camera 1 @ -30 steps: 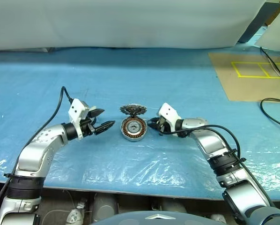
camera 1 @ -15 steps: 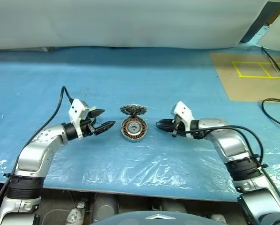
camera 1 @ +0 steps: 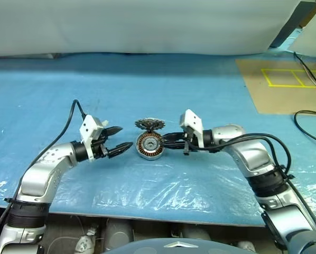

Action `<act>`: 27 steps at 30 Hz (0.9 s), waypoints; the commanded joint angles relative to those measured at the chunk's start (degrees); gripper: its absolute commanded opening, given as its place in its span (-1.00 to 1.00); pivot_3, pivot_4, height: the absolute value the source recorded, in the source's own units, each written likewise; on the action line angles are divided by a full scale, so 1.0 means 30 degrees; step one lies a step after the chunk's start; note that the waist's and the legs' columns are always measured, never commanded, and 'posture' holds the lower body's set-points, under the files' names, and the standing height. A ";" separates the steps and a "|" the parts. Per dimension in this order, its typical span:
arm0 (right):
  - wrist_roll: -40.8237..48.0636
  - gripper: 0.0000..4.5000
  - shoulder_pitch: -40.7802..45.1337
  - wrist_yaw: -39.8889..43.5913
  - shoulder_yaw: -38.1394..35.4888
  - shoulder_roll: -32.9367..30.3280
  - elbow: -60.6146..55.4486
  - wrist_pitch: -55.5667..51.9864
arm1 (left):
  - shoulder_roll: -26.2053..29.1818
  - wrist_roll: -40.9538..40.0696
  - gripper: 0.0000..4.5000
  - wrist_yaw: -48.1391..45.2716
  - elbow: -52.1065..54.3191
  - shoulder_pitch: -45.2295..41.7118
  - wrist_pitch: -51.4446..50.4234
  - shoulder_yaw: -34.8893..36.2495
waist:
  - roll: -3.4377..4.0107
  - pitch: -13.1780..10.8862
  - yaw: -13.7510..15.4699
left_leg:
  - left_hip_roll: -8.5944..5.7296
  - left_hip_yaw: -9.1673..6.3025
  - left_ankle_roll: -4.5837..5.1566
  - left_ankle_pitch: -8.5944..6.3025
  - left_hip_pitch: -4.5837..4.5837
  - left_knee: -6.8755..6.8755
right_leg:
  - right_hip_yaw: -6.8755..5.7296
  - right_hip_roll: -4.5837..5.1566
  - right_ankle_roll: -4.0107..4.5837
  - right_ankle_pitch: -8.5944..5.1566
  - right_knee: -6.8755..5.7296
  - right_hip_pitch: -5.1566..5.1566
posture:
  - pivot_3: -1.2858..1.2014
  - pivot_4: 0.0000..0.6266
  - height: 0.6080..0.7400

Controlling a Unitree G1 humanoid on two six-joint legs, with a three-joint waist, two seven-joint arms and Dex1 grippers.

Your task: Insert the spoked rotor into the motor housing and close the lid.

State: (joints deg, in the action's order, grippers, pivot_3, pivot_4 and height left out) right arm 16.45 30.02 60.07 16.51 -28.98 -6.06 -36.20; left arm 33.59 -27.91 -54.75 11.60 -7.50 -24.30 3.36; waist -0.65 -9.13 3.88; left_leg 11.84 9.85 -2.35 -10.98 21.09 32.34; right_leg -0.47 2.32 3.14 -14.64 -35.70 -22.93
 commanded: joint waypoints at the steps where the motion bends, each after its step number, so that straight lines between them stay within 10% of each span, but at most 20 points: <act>1: -0.0212 -0.72 0.0825 0.0250 0.0422 0.0407 0.0605 0.0717 | 0.0516 0.0362 0.80 -0.1062 0.1024 0.1012 0.1494 -0.0376 | 0.0000 0.0000 0.0011 | -0.0001 0.0001 0.0000 0.0000 0.0001 -0.0004 | 0.0001 0.0001 -0.0003 0.0002 0.0000 0.0000 | 0.03 -0.52 1.00; 27: -0.2560 -0.72 0.2104 0.0637 0.1928 0.2038 0.4337 0.3722 | 0.0549 0.0725 0.80 -0.1714 0.1411 0.1652 0.3175 -0.1084 | 0.0003 -0.0002 0.0005 | 0.0003 0.0003 -0.0001 0.0000 0.0005 0.0002 | -0.0007 0.0001 -0.0057 0.0035 -0.0018 -0.0006 | 0.03 -0.52 1.00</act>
State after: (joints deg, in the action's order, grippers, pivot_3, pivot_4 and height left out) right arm 8.91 35.32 61.62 23.10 -22.89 7.91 -26.11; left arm 35.31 -25.41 -60.22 14.02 -2.12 -15.24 -0.08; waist -0.64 -9.14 3.89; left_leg 11.84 9.86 -2.35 -10.98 21.11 32.34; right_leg -0.50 2.32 2.97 -14.54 -35.76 -22.95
